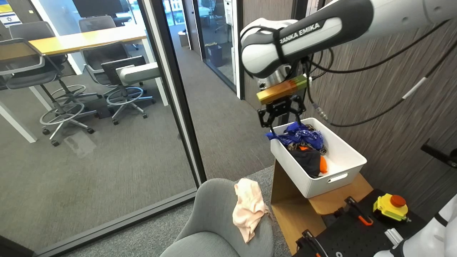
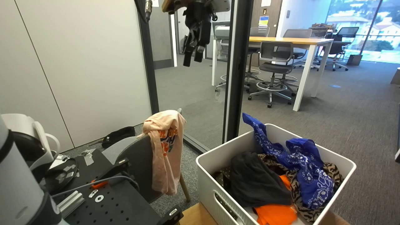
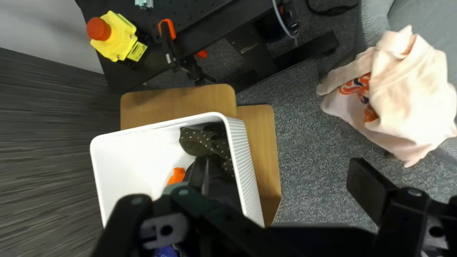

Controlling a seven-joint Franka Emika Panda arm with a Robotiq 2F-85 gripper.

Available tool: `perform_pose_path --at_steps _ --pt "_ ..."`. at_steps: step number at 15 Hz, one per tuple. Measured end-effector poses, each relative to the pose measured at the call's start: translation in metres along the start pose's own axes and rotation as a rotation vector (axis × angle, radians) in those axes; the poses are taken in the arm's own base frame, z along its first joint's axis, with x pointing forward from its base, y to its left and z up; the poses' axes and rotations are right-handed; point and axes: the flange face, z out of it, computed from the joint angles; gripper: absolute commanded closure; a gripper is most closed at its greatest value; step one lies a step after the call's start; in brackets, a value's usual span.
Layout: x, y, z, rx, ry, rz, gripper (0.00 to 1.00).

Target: Remove the peach clothing and the black clothing from the box and place them on the backrest of the grey chair

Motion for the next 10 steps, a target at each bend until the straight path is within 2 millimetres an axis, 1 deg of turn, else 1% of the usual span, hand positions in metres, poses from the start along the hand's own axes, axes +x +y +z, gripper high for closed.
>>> perform_pose_path --at_steps 3,5,8,10 --pt "0.01 0.06 -0.001 0.062 0.057 0.02 0.0" --pt "0.024 0.098 0.006 0.122 0.092 0.06 0.0" --pt "0.049 0.148 0.029 0.226 0.115 0.148 0.0" --pt "0.064 0.175 0.049 0.306 0.116 0.215 0.0"
